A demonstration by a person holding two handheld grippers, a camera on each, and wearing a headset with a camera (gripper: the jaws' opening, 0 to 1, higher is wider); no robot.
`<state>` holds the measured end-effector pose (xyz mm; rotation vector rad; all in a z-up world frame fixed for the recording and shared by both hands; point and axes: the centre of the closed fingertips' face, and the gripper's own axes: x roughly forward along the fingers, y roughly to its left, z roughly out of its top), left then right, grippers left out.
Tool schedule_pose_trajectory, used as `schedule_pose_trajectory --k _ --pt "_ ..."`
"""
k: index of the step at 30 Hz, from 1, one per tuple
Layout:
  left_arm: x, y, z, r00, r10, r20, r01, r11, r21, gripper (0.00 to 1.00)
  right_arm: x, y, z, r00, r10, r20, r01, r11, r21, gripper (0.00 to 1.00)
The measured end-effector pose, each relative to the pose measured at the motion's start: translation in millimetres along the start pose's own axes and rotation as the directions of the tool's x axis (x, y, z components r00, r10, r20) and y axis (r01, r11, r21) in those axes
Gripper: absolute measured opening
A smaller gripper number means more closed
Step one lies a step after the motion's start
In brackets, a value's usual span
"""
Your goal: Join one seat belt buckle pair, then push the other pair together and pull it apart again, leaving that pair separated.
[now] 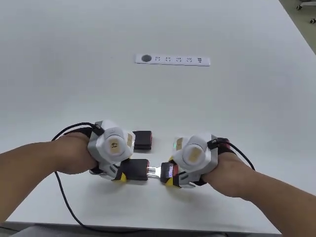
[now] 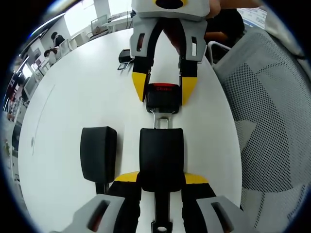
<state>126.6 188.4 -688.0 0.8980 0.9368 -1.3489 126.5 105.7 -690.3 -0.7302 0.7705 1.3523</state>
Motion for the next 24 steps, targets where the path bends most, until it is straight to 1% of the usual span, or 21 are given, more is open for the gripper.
schedule_pose_trajectory --k 3,6,8,12,13,15,20,24 --pt "0.5 0.4 -1.0 1.0 -0.002 0.009 0.002 1.0 0.005 0.32 1.4 -1.9 1.6 0.9999 0.005 0.013 -0.005 1.0 0.002 0.33" --pt "1.8 1.8 -2.7 0.9998 -0.004 0.02 0.004 1.0 0.008 0.32 2.1 -1.0 3.4 0.9998 0.013 0.012 -0.014 1.0 0.015 0.32" --pt "2.5 2.6 -3.4 0.9998 -0.006 0.021 0.006 1.0 0.012 0.32 3.7 -1.2 4.2 0.9998 0.019 0.002 -0.019 1.0 0.01 0.32" --pt "2.8 3.4 -4.2 0.9992 -0.013 0.038 0.012 1.0 0.021 0.32 3.7 -2.2 4.1 0.9996 0.025 0.012 -0.025 1.0 0.006 0.32" --pt "3.1 3.8 -4.5 0.999 -0.012 0.042 0.011 1.0 0.014 0.32 3.9 -2.3 4.4 0.9995 0.027 0.016 -0.027 1.0 0.01 0.32" --pt "3.3 3.7 -4.3 0.999 -0.01 0.043 0.009 1.0 0.017 0.32 4.0 -2.4 5.2 0.9995 0.026 0.018 -0.026 1.0 -0.004 0.32" --pt "3.9 3.9 -4.0 0.9995 -0.01 0.03 0.01 1.0 0.02 0.31 3.3 -3.0 8.4 0.9994 0.025 0.025 -0.025 1.0 -0.007 0.31" --pt "4.0 3.8 -3.7 0.9999 -0.008 0.01 0.008 1.0 0.016 0.31 5.2 -1.8 10.2 0.9995 0.013 0.03 -0.012 1.0 -0.014 0.31"
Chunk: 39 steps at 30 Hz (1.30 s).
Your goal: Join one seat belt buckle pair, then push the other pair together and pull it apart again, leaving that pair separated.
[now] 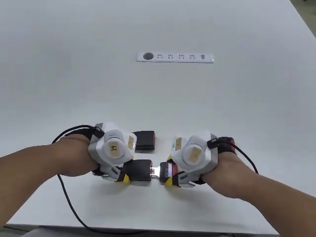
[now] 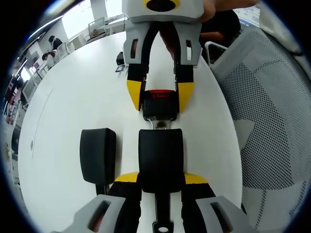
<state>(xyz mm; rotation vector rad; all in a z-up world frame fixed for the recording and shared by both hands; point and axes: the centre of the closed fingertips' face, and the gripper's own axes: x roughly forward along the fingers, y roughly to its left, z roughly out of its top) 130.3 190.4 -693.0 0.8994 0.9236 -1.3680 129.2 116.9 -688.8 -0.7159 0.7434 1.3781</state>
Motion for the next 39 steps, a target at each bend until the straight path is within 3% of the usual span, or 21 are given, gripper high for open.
schedule_pose_trajectory --k 15,21,28,32,39 --pt "-0.7 -0.5 0.7 1.0 0.0 0.006 0.0 1.0 -0.001 0.31 3.3 0.3 0.7 0.9987 -0.026 -0.043 0.024 0.999 -0.036 0.31" --pt "-0.7 -0.5 1.1 1.0 -0.001 -0.001 0.001 1.0 0.0 0.31 4.7 -0.1 5.9 0.9999 -0.005 -0.012 0.005 1.0 0.01 0.31" --pt "0.4 0.3 -0.4 0.9999 -0.001 0.012 0.001 1.0 0.0 0.31 6.1 0.0 7.2 1.0 0.0 0.003 0.0 1.0 0.016 0.31" --pt "0.8 0.8 1.5 1.0 -0.005 -0.003 0.005 1.0 0.006 0.31 9.3 -1.9 11.1 0.9999 -0.005 0.012 0.004 1.0 0.025 0.31" --pt "0.6 2.1 0.4 1.0 0.001 0.008 -0.001 1.0 -0.004 0.31 13.1 -4.5 5.0 1.0 -0.004 0.0 0.004 0.999 0.034 0.31"
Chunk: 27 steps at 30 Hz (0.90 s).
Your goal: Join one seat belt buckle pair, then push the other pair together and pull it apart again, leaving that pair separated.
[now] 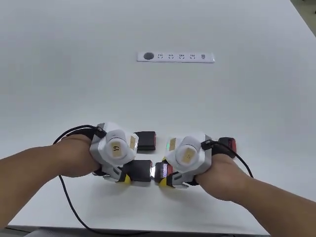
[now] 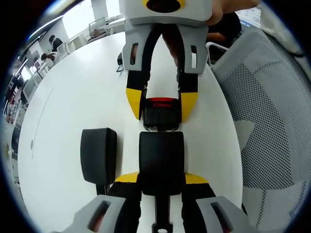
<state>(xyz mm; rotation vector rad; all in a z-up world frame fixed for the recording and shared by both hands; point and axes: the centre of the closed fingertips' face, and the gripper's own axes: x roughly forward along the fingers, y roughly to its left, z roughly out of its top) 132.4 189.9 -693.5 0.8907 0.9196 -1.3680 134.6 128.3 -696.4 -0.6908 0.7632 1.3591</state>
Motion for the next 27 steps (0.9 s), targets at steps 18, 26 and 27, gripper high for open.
schedule_pose_trajectory --k 18,26,27 --pt "-1.5 -1.2 -0.2 1.0 0.001 -0.005 -0.001 1.0 0.0 0.31 -0.6 2.2 5.5 0.9999 0.01 0.006 -0.01 1.0 -0.015 0.31" --pt "-6.5 -6.8 6.0 1.0 0.005 -0.003 -0.005 1.0 -0.012 0.31 -1.6 3.1 7.5 1.0 0.004 0.009 -0.004 1.0 -0.02 0.31" --pt "-6.7 -6.8 5.8 1.0 0.005 -0.004 -0.005 1.0 -0.011 0.31 -2.2 2.7 7.3 0.9999 0.004 0.01 -0.004 1.0 -0.019 0.31"
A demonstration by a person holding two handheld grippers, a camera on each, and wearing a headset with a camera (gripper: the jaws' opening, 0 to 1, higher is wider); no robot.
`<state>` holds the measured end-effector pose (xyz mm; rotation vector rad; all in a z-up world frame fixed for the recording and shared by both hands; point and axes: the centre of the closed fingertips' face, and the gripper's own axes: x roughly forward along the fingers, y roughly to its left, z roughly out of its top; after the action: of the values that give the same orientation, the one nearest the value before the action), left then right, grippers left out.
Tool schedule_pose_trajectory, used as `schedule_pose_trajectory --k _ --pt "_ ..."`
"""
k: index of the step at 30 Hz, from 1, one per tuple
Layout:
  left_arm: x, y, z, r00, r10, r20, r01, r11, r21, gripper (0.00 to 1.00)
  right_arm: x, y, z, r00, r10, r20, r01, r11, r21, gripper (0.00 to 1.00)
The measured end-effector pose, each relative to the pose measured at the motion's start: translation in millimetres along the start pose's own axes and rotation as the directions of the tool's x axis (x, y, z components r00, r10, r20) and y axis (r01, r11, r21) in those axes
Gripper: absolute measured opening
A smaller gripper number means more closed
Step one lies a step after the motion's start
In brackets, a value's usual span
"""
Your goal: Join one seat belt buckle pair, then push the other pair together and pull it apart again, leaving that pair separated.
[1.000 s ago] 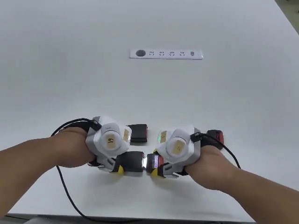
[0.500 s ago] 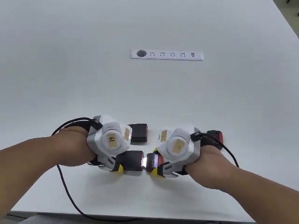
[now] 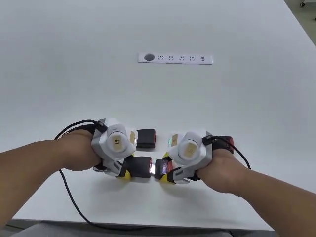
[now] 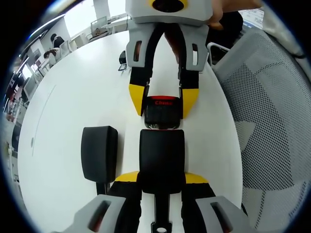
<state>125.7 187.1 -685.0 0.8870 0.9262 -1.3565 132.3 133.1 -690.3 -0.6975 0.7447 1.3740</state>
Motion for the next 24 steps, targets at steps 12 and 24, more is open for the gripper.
schedule_pose_trajectory --k 12,24 --pt "2.8 4.5 -6.4 1.0 0.0 0.006 0.0 1.0 -0.012 0.31 -1.3 -0.3 -0.3 0.9999 -0.011 0.001 0.011 1.0 -0.007 0.31" --pt "5.8 6.3 -8.7 1.0 0.002 0.003 -0.002 0.999 -0.049 0.32 -2.4 0.7 -1.8 0.9997 -0.023 0.008 0.023 0.999 0.031 0.32"
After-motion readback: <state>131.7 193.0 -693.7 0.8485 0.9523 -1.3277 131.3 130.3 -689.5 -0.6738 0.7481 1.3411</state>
